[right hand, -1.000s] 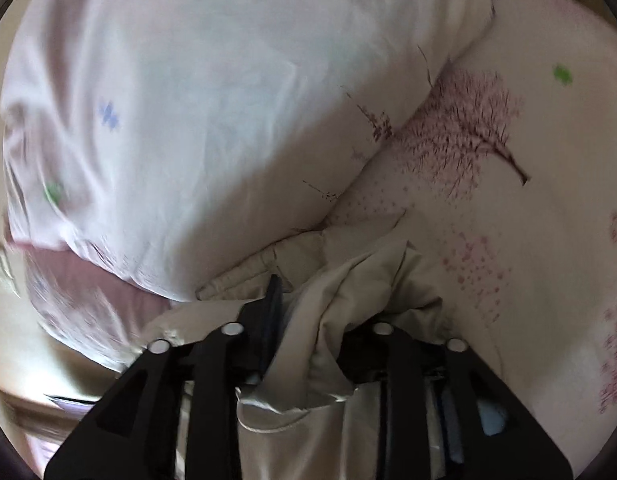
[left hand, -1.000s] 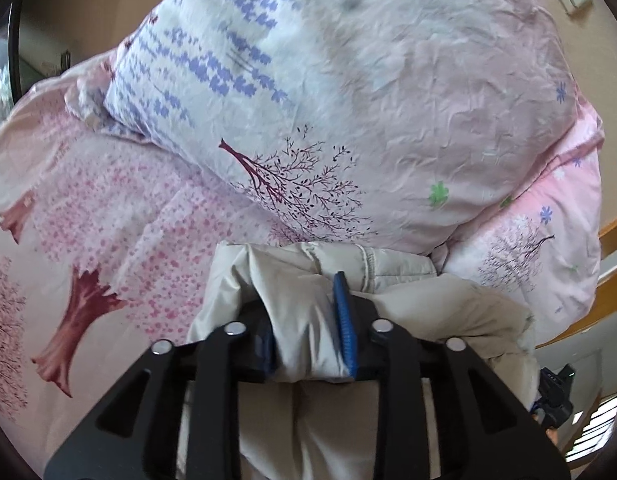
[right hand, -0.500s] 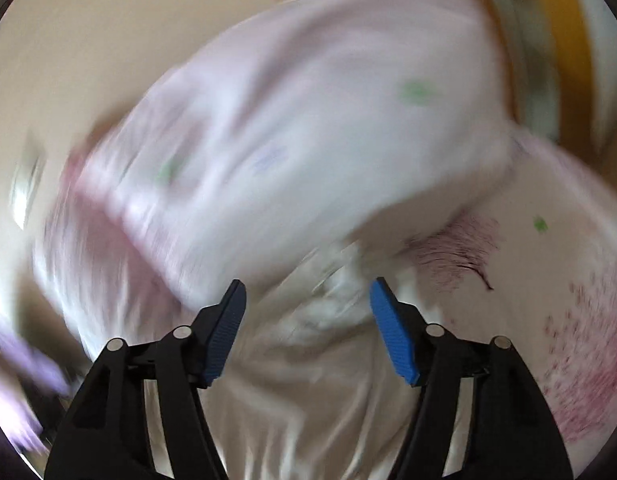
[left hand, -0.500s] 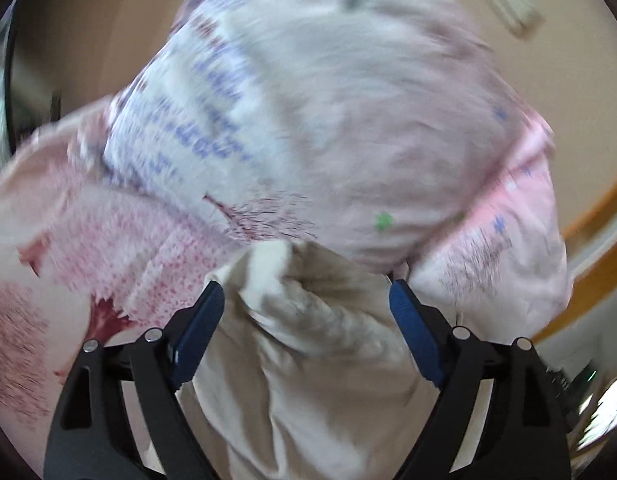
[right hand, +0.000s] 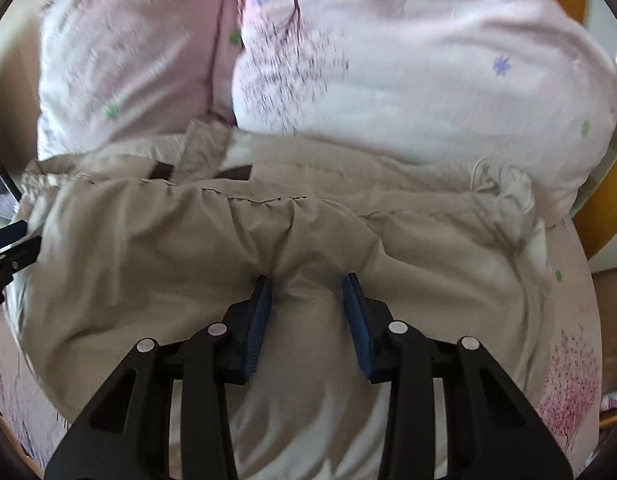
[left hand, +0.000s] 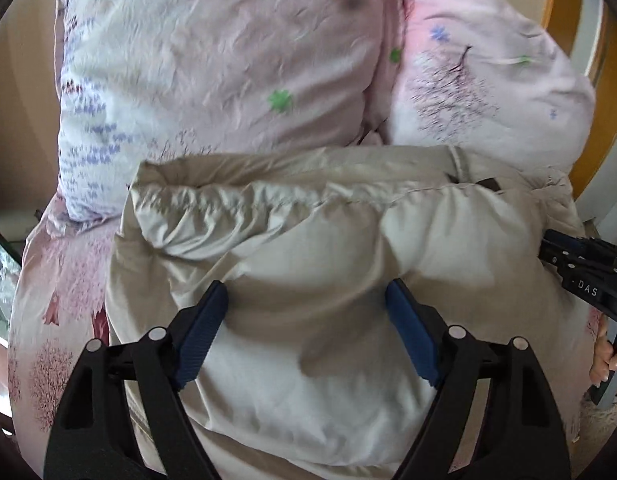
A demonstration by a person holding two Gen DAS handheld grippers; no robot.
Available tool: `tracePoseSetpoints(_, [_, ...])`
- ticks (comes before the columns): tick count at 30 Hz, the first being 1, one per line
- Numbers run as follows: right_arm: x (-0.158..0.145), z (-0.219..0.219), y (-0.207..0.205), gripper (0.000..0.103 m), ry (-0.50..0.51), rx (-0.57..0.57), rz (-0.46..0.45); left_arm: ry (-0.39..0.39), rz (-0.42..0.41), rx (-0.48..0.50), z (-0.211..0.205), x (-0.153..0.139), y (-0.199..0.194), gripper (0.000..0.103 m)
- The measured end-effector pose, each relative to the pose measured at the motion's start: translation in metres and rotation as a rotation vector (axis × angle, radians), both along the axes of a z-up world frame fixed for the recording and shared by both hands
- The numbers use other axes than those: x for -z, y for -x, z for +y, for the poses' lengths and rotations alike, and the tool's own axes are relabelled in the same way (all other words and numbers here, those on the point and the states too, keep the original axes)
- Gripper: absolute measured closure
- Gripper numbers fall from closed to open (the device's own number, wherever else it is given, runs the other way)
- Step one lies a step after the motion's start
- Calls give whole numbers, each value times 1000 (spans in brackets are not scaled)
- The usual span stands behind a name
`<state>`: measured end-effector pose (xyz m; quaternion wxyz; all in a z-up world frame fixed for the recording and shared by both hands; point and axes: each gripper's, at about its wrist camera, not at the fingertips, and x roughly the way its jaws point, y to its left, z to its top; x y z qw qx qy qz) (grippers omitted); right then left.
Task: Fold large clothes
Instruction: 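Fold the jacket over again toward the collar with both grippers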
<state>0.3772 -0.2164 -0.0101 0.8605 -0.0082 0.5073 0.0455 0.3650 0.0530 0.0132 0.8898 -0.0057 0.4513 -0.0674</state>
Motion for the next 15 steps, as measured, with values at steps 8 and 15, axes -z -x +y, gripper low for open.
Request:
tracePoseSetpoints(8, [26, -13, -33, 61, -43, 27, 140, -6, 62, -55, 12, 15, -18, 22])
tracePoseSetpoints(15, [32, -26, -41, 59, -94, 1, 186, 21, 86, -103, 17, 19, -27, 23])
